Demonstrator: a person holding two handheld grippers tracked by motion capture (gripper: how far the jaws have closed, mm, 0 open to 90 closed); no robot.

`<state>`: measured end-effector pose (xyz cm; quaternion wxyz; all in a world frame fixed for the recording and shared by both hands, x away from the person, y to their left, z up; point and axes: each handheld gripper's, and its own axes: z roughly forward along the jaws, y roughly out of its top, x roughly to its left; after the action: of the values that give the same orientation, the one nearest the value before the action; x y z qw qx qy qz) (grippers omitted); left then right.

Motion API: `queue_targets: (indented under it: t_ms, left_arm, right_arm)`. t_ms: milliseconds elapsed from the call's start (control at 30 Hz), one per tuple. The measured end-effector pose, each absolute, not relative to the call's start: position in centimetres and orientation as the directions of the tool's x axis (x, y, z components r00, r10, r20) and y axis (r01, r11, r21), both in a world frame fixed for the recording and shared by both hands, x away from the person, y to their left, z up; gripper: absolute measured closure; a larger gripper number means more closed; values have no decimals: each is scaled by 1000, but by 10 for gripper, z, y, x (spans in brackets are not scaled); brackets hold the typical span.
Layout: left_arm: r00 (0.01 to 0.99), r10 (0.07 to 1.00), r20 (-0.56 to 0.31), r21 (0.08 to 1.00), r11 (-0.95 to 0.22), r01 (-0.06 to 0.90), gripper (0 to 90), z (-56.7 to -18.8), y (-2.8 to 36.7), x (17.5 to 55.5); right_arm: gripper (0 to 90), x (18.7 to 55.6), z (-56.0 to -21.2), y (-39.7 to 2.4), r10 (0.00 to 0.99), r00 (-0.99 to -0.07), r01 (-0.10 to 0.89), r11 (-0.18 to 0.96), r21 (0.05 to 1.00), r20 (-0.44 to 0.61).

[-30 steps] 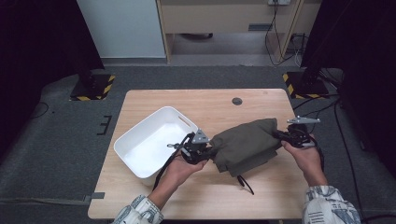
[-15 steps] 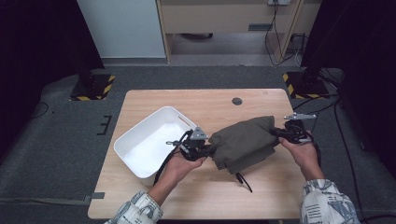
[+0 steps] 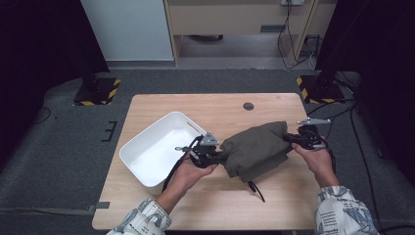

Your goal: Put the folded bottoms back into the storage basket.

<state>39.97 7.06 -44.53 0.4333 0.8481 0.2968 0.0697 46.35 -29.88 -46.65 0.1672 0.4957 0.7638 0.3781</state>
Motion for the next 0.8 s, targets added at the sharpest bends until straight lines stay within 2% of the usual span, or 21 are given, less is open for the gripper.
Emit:
queue_targets:
  t_ms: [800]
  left_arm:
    - [791, 593, -150, 799, -398, 450, 833, -428, 97, 395]
  right_arm:
    - [848, 474, -439, -269, 867, -491, 593, 260, 762, 86]
